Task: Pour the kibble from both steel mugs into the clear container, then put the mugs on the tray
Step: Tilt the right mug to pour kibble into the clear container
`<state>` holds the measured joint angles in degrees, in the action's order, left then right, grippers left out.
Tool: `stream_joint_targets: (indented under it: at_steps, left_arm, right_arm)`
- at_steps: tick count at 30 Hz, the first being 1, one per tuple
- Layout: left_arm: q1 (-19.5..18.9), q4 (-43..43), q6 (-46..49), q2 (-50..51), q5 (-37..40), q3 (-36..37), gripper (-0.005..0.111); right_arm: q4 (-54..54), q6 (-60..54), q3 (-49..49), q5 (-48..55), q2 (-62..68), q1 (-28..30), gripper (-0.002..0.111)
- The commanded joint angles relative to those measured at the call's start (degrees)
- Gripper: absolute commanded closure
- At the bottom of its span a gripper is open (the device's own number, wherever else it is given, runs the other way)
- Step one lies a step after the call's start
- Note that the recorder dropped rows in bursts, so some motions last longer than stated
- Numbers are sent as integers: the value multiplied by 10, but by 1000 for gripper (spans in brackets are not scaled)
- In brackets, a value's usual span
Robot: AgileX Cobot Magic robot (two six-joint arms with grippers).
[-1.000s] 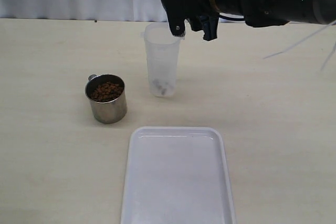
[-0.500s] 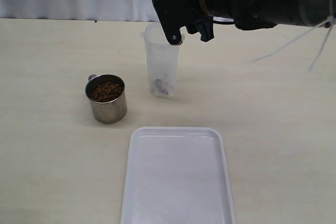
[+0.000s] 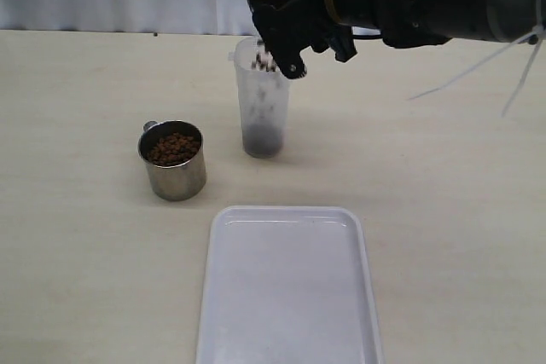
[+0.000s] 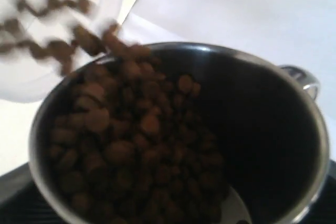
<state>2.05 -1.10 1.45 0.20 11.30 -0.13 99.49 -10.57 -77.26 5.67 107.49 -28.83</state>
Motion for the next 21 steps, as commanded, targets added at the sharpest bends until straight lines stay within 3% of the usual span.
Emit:
stream_joint_targets:
  at_steps: [1, 21]
  left_arm:
    - [3, 4, 0, -2, -5, 1, 107]
    - [3, 4, 0, -2, -5, 1, 107]
  right_arm:
    - [5, -41, -6, 4, -4, 0, 103]
    - [5, -69, -6, 4, -4, -13, 103]
